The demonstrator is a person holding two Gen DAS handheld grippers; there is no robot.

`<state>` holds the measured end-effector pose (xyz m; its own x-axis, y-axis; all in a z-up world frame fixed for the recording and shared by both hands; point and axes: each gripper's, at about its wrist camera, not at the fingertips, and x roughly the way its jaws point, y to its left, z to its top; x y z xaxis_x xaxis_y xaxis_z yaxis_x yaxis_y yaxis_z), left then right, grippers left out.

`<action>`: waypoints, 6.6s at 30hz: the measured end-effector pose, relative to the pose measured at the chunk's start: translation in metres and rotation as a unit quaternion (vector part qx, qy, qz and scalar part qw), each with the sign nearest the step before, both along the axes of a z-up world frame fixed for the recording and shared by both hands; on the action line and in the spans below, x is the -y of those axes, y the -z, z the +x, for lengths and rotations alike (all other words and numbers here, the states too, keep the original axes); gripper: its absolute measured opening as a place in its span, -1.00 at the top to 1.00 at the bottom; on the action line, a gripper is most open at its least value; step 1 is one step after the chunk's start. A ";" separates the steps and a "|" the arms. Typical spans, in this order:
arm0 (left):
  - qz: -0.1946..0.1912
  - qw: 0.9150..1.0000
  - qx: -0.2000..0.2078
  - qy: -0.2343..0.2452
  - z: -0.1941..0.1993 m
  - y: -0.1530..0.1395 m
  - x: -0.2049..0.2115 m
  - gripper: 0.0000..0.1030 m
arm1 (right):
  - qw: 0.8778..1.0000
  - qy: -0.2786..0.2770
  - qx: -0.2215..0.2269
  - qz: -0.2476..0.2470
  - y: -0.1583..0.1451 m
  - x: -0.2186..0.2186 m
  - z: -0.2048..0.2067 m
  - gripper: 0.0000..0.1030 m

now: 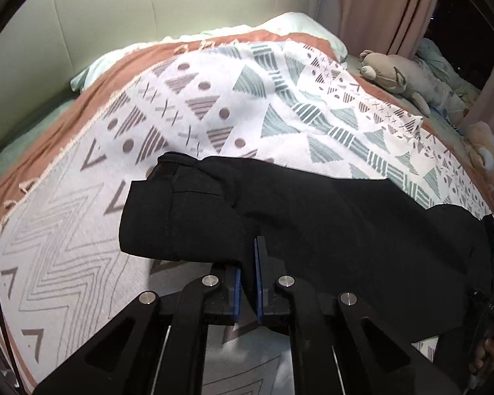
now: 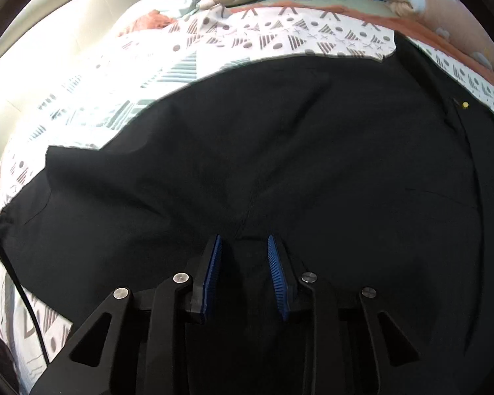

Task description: Fold large clothes

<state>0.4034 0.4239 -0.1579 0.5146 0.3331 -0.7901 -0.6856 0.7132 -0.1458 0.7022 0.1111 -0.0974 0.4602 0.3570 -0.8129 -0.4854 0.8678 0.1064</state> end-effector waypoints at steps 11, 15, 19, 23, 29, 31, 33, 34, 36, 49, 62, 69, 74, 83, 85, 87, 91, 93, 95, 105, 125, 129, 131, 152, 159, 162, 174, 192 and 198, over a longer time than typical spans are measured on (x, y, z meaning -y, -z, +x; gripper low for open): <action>0.096 0.990 0.079 0.071 0.031 -0.139 0.068 0.86 | 0.994 0.045 -0.011 0.103 -0.061 0.100 -0.053 -0.24; 0.121 0.982 0.102 0.106 0.044 -0.187 0.113 0.86 | 0.987 0.080 0.002 0.136 -0.077 0.154 -0.085 -0.34; 0.146 0.971 0.122 0.144 0.056 -0.230 0.163 0.86 | 0.981 0.124 0.019 0.147 -0.085 0.209 -0.111 -0.34; 0.173 0.957 0.136 0.188 0.069 -0.265 0.221 0.86 | 0.974 0.157 0.027 0.162 -0.089 0.250 -0.129 -0.34; 0.199 0.938 0.145 0.244 0.087 -0.296 0.307 0.86 | 0.958 0.191 0.040 0.209 -0.091 0.314 -0.156 -0.34; 0.203 0.933 0.145 0.260 0.095 -0.300 0.331 0.86 | 0.953 0.193 0.035 0.231 -0.080 0.329 -0.162 -0.34; 0.208 0.927 0.142 0.276 0.106 -0.302 0.356 0.86 | 0.951 0.205 0.027 0.231 -0.065 0.346 -0.161 -0.34; 0.207 0.926 0.141 0.283 0.109 -0.301 0.364 0.86 | 0.949 0.208 0.024 0.234 -0.063 0.354 -0.158 -0.34; 0.199 0.923 0.139 0.297 0.120 -0.300 0.382 0.86 | 0.944 0.214 0.024 0.250 -0.062 0.370 -0.157 -0.34; 0.144 0.914 0.106 0.363 0.183 -0.230 0.489 0.86 | 0.919 0.267 0.016 0.290 -0.053 0.430 -0.149 -0.34; 0.019 0.894 0.061 0.443 0.226 -0.115 0.559 0.80 | 0.891 0.317 -0.005 0.324 -0.038 0.468 -0.141 -0.34; -0.055 0.890 0.062 0.449 0.220 -0.073 0.558 -1.00 | 0.893 0.318 0.003 0.317 -0.048 0.465 -0.144 -0.34; -0.068 0.903 0.082 0.416 0.200 -0.076 0.523 -1.00 | 0.900 0.311 0.007 0.304 -0.049 0.456 -0.143 -0.34; -0.060 0.936 0.115 0.326 0.128 -0.091 0.422 -1.00 | 0.928 0.264 0.023 0.263 -0.066 0.400 -0.141 -0.34; -0.055 0.944 0.117 0.304 0.113 -0.088 0.402 -1.00 | 0.934 0.255 0.030 0.248 -0.070 0.385 -0.142 -0.34; -0.062 0.948 0.122 0.288 0.102 -0.083 0.385 -1.00 | 0.942 0.242 0.038 0.231 -0.073 0.369 -0.142 -0.34; -0.055 0.955 0.118 0.267 0.095 -0.078 0.358 -1.00 | 0.952 0.218 0.052 0.207 -0.078 0.337 -0.146 -0.34; -0.064 0.957 0.124 0.253 0.092 -0.076 0.345 -1.00 | 0.957 0.204 0.061 0.197 -0.080 0.321 -0.148 -0.34; -0.077 0.957 0.126 0.251 0.092 -0.072 0.334 -1.00 | 0.961 0.194 0.062 0.186 -0.079 0.304 -0.147 -0.34; -0.107 0.963 0.120 0.215 0.080 -0.057 0.279 -1.00 | 0.982 0.153 0.070 0.090 -0.078 0.207 -0.108 -0.34; -0.139 0.966 0.109 0.190 0.082 -0.040 0.258 -1.00 | 0.968 0.178 0.038 -0.170 -0.008 0.106 -0.018 -0.34; -0.137 0.965 0.106 0.199 0.084 -0.041 0.264 -1.00 | 0.961 0.194 0.046 -0.191 -0.013 0.125 -0.016 -0.34; -0.134 0.964 0.104 0.205 0.085 -0.041 0.268 -1.00 | 0.958 0.204 0.053 -0.194 -0.019 0.136 -0.016 -0.34; -0.108 0.960 0.086 0.245 0.098 -0.044 0.319 -1.00 | 0.935 0.348 0.069 -0.008 -0.060 0.334 -0.082 -0.34; -0.041 0.961 0.085 0.261 0.099 -0.052 0.350 -1.00 | 0.923 0.378 0.062 0.044 -0.057 0.399 -0.114 -0.34; -0.036 0.958 0.087 0.270 0.101 -0.053 0.358 -1.00 | 0.917 0.389 0.058 0.062 -0.049 0.420 -0.117 -0.34; -0.054 0.961 0.075 0.261 0.105 -0.041 0.359 -1.00 | 0.887 0.445 0.085 0.096 -0.021 0.470 -0.090 -0.34; -0.076 0.963 0.101 0.240 0.094 -0.050 0.336 -1.00 | 0.913 0.333 0.224 0.080 -0.118 0.369 -0.106 0.88; -0.098 0.960 0.117 0.233 0.089 -0.054 0.322 -1.00 | 0.926 0.286 0.233 0.080 -0.129 0.315 -0.121 0.88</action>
